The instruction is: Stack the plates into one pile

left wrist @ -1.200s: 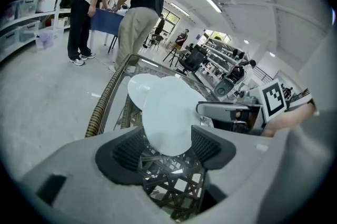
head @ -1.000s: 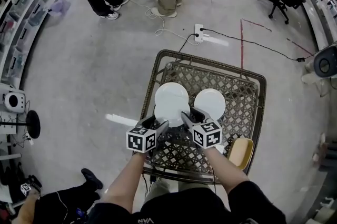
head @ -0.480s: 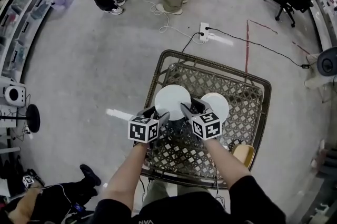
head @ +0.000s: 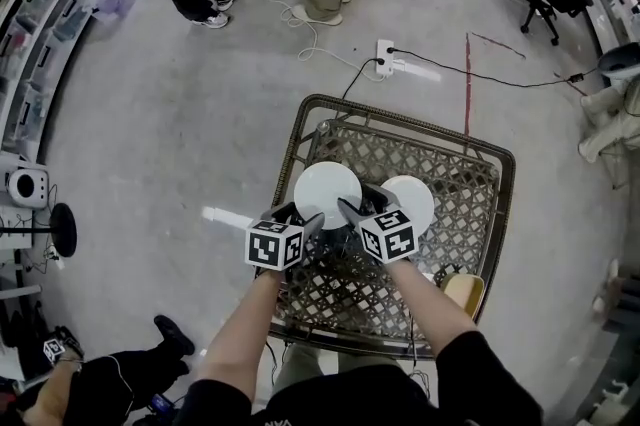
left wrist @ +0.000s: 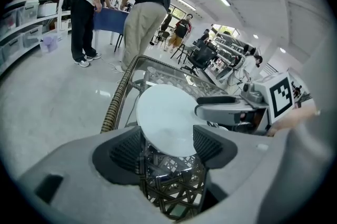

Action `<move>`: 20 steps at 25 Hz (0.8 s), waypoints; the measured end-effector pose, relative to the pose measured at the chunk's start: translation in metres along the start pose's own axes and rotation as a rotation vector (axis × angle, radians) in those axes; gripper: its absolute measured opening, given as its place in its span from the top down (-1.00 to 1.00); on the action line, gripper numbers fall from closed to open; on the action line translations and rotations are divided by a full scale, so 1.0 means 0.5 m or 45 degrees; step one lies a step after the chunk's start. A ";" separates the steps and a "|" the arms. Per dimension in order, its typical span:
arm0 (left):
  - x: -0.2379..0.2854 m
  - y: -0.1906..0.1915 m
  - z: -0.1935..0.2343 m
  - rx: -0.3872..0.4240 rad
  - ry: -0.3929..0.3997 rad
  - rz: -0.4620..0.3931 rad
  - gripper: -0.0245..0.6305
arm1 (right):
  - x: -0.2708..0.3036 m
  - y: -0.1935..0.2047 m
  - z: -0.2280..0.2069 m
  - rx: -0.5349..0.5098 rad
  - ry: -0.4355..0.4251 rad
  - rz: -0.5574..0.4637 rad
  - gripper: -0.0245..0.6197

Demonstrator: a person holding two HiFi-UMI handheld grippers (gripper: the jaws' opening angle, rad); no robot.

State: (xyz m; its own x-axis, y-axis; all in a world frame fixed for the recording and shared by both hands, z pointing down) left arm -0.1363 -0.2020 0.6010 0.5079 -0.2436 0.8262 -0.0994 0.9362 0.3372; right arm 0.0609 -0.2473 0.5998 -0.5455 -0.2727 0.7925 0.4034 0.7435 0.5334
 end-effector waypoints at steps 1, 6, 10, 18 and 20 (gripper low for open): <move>-0.001 0.000 0.001 -0.001 -0.001 -0.006 -0.01 | -0.001 0.000 0.001 -0.001 0.005 -0.006 0.17; -0.016 -0.001 -0.013 0.012 -0.016 -0.060 -0.02 | -0.019 0.007 -0.006 0.023 0.024 -0.052 0.16; -0.032 0.003 -0.064 0.060 -0.007 -0.144 -0.02 | -0.059 0.031 -0.023 0.079 0.063 -0.104 0.16; 0.018 0.007 -0.187 0.170 0.108 -0.157 -0.02 | -0.161 0.123 -0.104 0.252 0.216 -0.147 0.16; 0.040 0.009 -0.212 0.199 0.137 -0.126 -0.02 | -0.185 0.148 -0.125 0.302 0.256 -0.156 0.16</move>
State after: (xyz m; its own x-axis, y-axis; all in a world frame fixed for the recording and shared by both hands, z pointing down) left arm -0.0359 -0.1757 0.5710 0.6091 -0.2962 0.7357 -0.1717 0.8564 0.4869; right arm 0.1873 -0.2052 0.5847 -0.4138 -0.4664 0.7818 0.1485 0.8127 0.5634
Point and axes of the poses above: the fingertips, and each gripper's own axes: x forward along the fingers, z to its left, y out of its underside, the point moved 10 cm from there along -x, backward along the fingers, and after that the axes turned 14 degrees about z, right-handed, at the moved point
